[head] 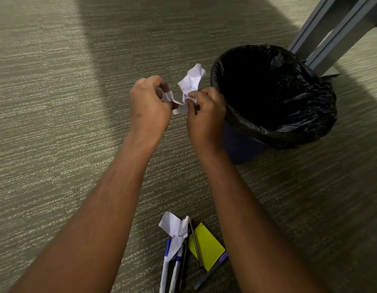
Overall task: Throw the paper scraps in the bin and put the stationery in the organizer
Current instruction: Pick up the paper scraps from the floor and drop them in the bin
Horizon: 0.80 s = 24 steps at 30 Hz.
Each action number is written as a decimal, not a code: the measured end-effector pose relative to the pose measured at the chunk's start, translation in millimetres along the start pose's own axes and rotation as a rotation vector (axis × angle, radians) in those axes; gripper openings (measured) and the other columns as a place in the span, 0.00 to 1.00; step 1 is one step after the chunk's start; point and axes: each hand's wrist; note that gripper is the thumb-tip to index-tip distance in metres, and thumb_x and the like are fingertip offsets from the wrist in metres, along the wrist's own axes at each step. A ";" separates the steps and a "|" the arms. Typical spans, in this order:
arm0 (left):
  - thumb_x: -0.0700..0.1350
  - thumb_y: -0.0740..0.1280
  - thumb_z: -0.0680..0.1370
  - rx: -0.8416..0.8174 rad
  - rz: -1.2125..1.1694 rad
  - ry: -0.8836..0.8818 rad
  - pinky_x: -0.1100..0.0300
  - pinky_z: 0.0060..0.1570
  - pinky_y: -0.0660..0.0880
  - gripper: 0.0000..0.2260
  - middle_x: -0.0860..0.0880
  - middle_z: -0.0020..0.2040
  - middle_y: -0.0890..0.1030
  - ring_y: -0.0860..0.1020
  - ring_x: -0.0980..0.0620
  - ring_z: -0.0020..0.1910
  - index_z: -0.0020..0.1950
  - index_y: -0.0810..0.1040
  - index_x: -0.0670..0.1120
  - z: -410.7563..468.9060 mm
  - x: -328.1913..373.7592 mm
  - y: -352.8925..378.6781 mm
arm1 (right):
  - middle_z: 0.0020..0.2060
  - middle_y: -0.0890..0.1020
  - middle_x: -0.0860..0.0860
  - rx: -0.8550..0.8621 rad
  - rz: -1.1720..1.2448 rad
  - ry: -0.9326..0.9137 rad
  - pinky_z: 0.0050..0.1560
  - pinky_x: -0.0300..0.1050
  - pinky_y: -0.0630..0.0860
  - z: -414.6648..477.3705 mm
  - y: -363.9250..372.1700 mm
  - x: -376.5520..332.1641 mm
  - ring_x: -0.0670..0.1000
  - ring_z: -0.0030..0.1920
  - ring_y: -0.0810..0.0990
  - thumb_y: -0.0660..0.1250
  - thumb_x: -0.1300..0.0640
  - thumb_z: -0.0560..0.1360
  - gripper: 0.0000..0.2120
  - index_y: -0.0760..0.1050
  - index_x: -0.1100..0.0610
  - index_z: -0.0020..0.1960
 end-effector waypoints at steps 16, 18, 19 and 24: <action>0.40 0.75 0.67 0.098 -0.280 0.189 0.73 0.34 0.71 0.08 0.48 0.40 0.78 0.76 0.55 0.35 0.42 0.78 0.43 -26.0 55.8 38.0 | 0.48 0.79 0.62 0.333 -0.105 0.146 0.50 0.50 0.79 36.9 -69.5 33.5 0.60 0.48 0.80 0.68 0.68 0.71 0.07 0.81 0.64 0.48; 0.39 0.74 0.67 0.105 -0.301 0.212 0.64 0.35 0.75 0.07 0.47 0.39 0.78 0.77 0.53 0.35 0.43 0.78 0.42 -29.5 59.9 45.9 | 0.49 0.79 0.62 0.331 -0.156 0.179 0.49 0.40 0.75 37.5 -76.0 41.3 0.60 0.50 0.80 0.68 0.68 0.70 0.08 0.81 0.64 0.48; 0.39 0.74 0.67 0.093 -0.311 0.211 0.61 0.36 0.76 0.07 0.47 0.39 0.78 0.76 0.52 0.35 0.43 0.78 0.42 -31.2 61.9 50.3 | 0.50 0.79 0.62 0.330 -0.180 0.199 0.49 0.35 0.72 37.2 -79.4 45.7 0.59 0.51 0.80 0.68 0.68 0.70 0.08 0.81 0.64 0.49; 0.42 0.74 0.67 -0.027 -0.313 0.201 0.56 0.39 0.76 0.10 0.46 0.40 0.79 0.76 0.52 0.38 0.45 0.79 0.42 -41.4 69.2 72.2 | 0.53 0.78 0.62 0.287 -0.261 0.253 0.49 0.28 0.63 29.3 -90.6 61.8 0.58 0.54 0.79 0.68 0.68 0.71 0.10 0.80 0.65 0.52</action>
Point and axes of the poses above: each hand's wrist, its own z-axis towards the middle knuckle, its own y-axis out of the palm, x = y × z
